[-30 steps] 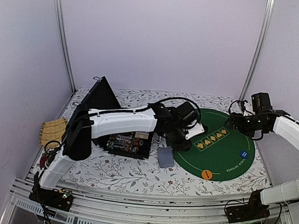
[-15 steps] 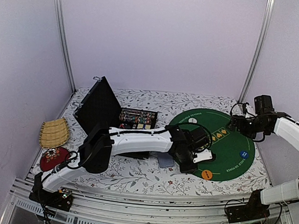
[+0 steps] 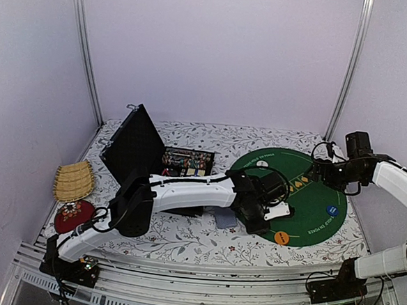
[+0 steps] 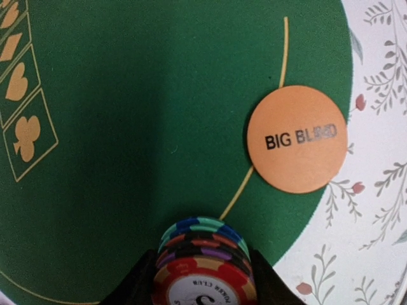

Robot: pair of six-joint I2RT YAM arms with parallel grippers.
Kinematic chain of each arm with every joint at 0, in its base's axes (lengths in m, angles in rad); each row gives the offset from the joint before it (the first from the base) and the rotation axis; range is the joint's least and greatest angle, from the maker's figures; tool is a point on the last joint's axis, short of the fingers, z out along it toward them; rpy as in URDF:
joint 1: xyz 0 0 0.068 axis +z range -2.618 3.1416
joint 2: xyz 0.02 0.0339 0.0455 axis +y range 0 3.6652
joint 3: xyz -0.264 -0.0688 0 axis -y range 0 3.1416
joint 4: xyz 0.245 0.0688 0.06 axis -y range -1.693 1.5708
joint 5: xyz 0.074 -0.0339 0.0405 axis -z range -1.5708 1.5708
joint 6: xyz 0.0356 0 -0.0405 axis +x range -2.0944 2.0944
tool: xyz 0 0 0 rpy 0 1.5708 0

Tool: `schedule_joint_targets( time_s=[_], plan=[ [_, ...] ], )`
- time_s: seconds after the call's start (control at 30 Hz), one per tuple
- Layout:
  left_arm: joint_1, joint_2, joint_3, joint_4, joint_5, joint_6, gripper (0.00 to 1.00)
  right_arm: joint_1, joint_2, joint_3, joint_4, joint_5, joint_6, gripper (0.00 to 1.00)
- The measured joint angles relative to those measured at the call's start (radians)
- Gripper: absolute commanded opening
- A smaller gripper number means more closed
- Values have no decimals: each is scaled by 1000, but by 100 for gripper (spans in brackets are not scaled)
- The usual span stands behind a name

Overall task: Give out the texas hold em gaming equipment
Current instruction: Place the poker chips pile at the big blind area, then adjust the poker chips pile in the big blind area.

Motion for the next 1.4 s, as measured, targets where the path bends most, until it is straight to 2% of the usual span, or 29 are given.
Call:
schedule_joint_targets(
  time_s=[0.2, 0.4, 0.53, 0.77, 0.8, 0.9, 0.97, 1.07, 1.2, 1.4],
  plan=[
    [0, 0, -13, 53, -1, 10, 83, 0, -14, 0, -8, -13, -4, 98],
    [0, -32, -69, 132, 8, -8, 98, 0, -17, 12, -22, -35, -14, 99],
    [9, -176, -230, 228, 53, -43, 98, 0, -27, 60, -19, -29, -14, 99],
    [78, -612, -600, 437, 103, -137, 98, 28, 61, 193, -3, -47, -7, 99],
    [101, -677, -671, 488, 94, -159, 98, 64, 85, 207, -8, -8, -5, 99],
    [175, -864, -905, 558, 55, -228, 97, 245, 156, 212, -34, 92, 9, 87],
    [222, -977, -1068, 600, 16, -276, 97, 367, 177, 171, -52, 135, 42, 86],
    [254, -1106, -1266, 614, -27, -332, 97, 494, 168, 67, -84, 153, 109, 89],
    [251, -1194, -1382, 613, -29, -359, 97, 614, 171, -37, -131, 146, 185, 92],
    [251, -1233, -1389, 643, -29, -359, 97, 637, 187, -54, -146, 149, 212, 94]
  ],
)
